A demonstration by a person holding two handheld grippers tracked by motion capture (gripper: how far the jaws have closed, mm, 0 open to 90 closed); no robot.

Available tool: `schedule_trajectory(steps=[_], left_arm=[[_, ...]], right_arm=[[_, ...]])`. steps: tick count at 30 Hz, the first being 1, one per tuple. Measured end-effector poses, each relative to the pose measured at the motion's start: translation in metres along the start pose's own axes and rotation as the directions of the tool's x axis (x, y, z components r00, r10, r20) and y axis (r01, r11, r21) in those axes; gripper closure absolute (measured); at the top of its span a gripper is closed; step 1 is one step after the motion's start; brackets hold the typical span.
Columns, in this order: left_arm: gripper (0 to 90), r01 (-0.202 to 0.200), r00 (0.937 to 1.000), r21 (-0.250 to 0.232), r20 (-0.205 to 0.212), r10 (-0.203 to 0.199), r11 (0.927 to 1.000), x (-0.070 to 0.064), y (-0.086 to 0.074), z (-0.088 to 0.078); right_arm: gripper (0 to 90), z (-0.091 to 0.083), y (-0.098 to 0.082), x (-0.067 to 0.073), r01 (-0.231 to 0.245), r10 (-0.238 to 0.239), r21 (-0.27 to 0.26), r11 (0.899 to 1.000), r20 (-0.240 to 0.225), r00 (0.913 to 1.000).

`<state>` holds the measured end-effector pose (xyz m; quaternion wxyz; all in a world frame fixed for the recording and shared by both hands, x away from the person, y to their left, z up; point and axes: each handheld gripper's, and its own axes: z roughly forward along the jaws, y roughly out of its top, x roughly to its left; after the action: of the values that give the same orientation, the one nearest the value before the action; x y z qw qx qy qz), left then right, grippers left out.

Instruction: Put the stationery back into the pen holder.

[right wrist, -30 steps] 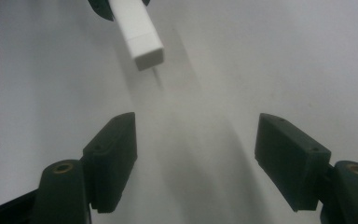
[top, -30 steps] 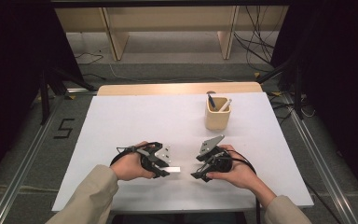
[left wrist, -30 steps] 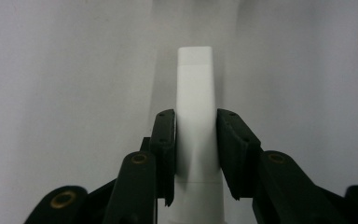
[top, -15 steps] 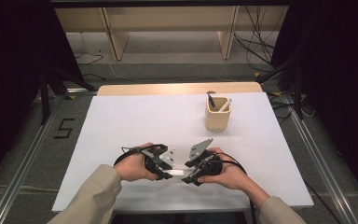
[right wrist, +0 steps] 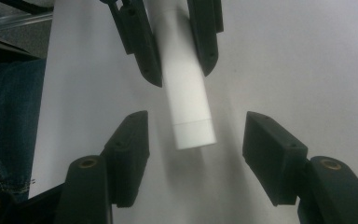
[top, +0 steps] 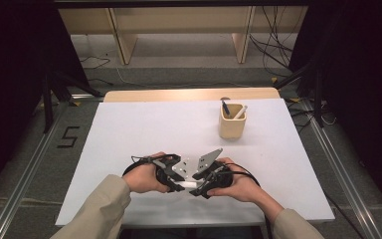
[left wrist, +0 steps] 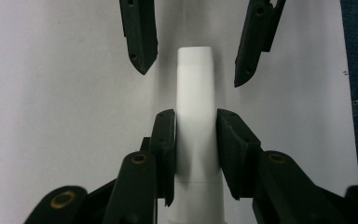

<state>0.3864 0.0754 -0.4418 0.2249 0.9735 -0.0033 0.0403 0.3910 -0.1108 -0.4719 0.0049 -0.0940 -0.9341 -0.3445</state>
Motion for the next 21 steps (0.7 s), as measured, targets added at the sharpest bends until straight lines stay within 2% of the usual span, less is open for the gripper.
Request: schedule_trajectory(steps=[21], left_arm=[[68.9, -0.024, 0.9997, 0.008, 0.007, 0.024, 0.9997, -0.0016, 0.0041, -0.0015]], right_arm=[[54.6, 0.0089, 0.0041, 0.005, 0.04, -0.04, -0.006, 0.999, -0.019, 0.999]])
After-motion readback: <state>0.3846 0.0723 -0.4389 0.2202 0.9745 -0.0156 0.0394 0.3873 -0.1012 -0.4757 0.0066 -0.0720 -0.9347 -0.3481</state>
